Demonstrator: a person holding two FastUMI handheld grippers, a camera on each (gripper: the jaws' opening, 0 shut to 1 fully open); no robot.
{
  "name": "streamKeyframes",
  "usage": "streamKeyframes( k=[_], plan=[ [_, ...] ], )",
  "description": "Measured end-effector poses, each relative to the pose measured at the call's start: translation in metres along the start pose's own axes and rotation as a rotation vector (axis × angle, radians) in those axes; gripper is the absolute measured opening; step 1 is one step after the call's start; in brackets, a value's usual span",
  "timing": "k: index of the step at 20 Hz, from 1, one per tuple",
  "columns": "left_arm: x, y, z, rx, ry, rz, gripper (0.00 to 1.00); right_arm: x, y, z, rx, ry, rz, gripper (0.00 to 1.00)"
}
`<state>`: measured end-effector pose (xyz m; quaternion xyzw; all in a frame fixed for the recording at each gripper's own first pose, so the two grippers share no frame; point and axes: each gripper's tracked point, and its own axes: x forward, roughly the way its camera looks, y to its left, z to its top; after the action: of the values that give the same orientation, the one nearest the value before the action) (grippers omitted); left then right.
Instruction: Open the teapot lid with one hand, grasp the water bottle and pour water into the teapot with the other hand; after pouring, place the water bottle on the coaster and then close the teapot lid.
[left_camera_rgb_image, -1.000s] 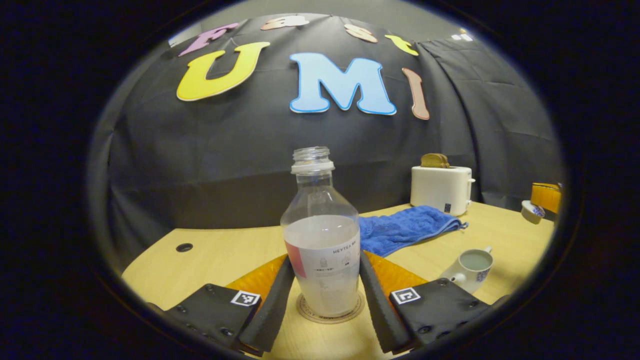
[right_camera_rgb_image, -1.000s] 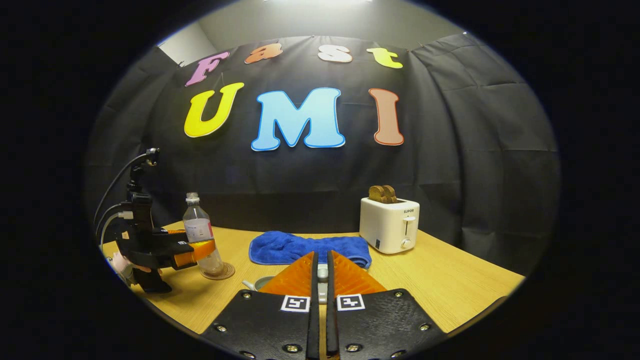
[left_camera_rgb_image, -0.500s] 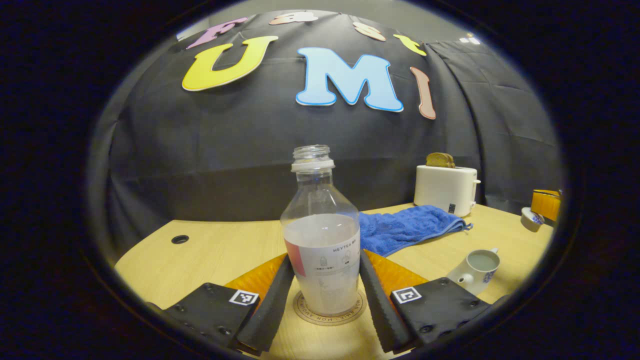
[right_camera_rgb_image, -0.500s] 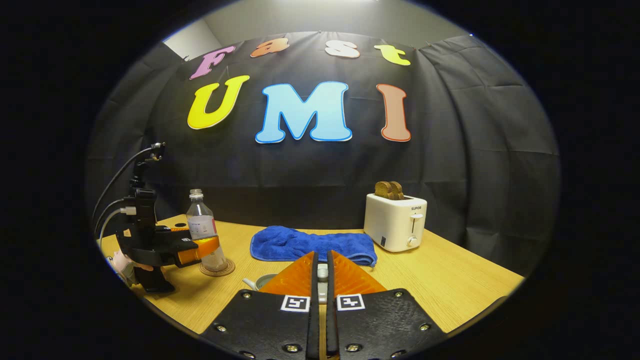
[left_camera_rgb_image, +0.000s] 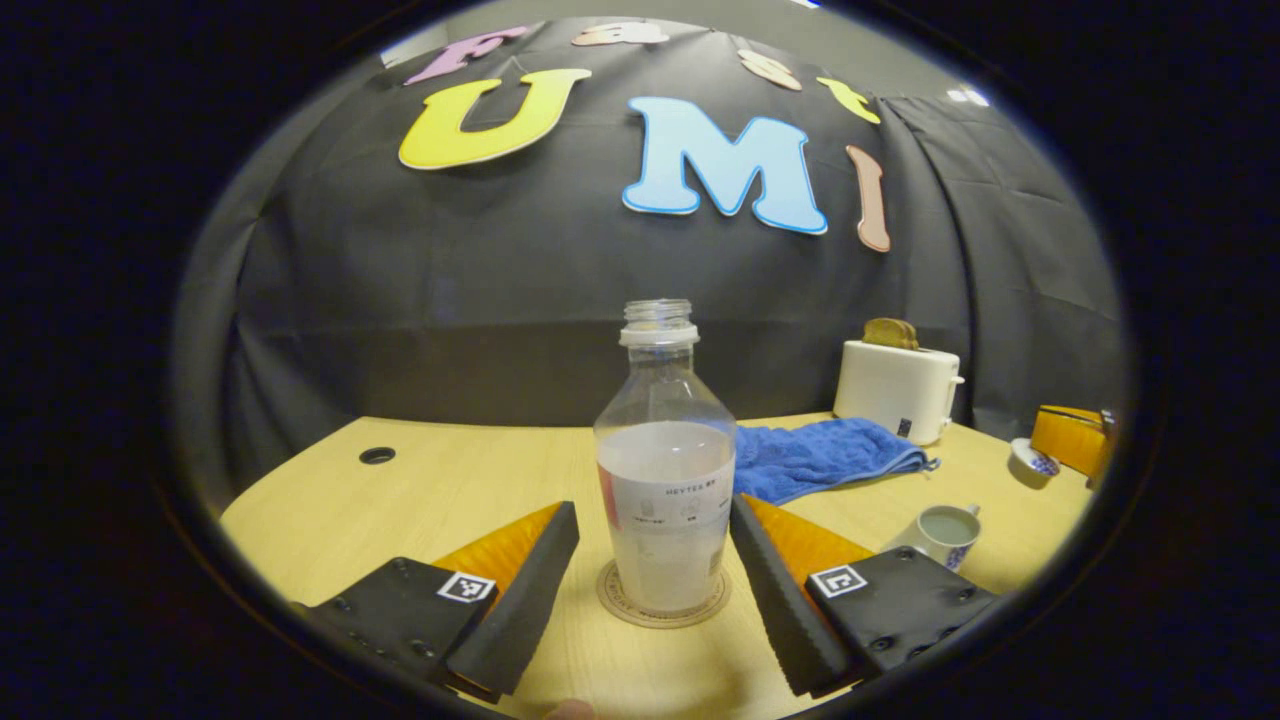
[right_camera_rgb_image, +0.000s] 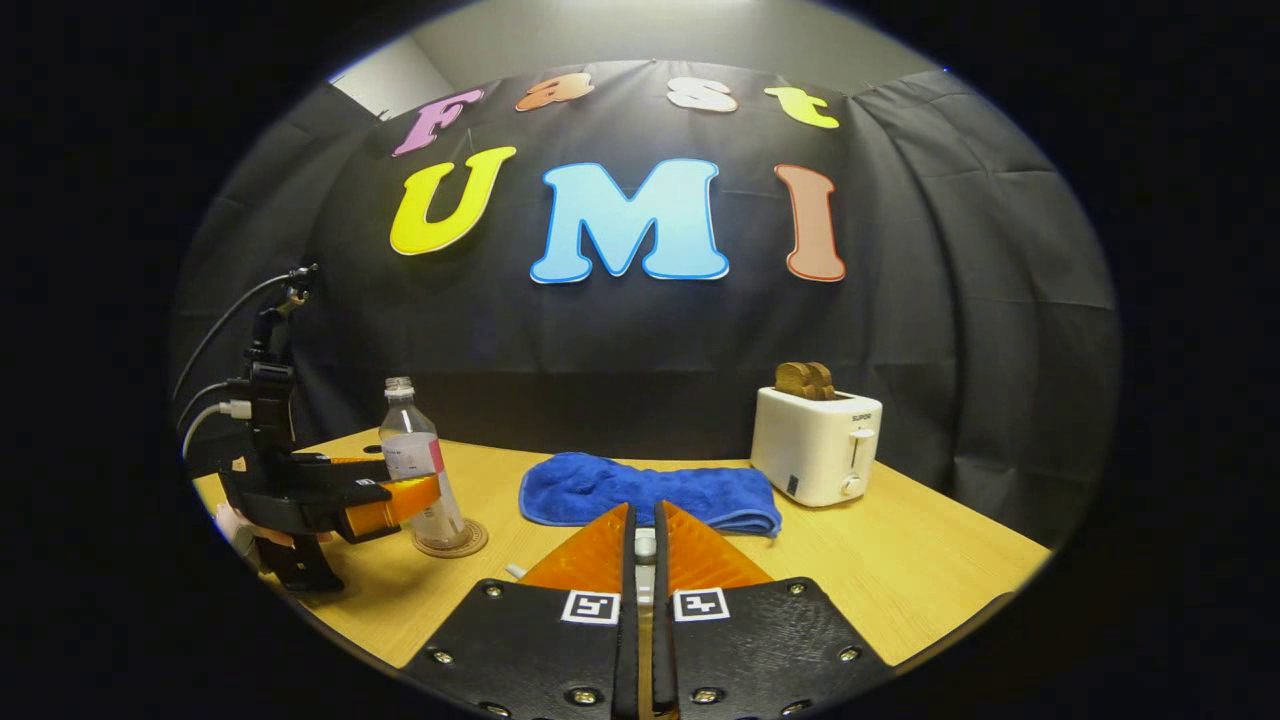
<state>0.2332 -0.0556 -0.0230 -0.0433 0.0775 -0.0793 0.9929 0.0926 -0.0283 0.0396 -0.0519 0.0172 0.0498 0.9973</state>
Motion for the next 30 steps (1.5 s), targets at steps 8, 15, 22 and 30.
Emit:
streamKeyframes(
  k=[8, 15, 22, 30],
  plan=[
    [-0.027, -0.008, 0.007, 0.017, -0.026, -0.024, 1.00, 0.026, 0.030, -0.023, 0.050, 0.066, 0.076, 0.05],
    [-0.037, -0.012, 0.005, 0.006, -0.036, -0.036, 1.00, 0.037, 0.038, -0.035, 0.034, 0.094, 0.084, 0.05],
    [-0.055, -0.018, 0.002, 0.022, -0.047, -0.030, 1.00, 0.040, 0.034, -0.042, 0.041, 0.112, 0.077, 0.05],
    [-0.075, -0.018, 0.013, 0.028, -0.089, -0.004, 1.00, 0.039, 0.035, -0.052, 0.047, 0.136, 0.071, 0.05]
  ],
)
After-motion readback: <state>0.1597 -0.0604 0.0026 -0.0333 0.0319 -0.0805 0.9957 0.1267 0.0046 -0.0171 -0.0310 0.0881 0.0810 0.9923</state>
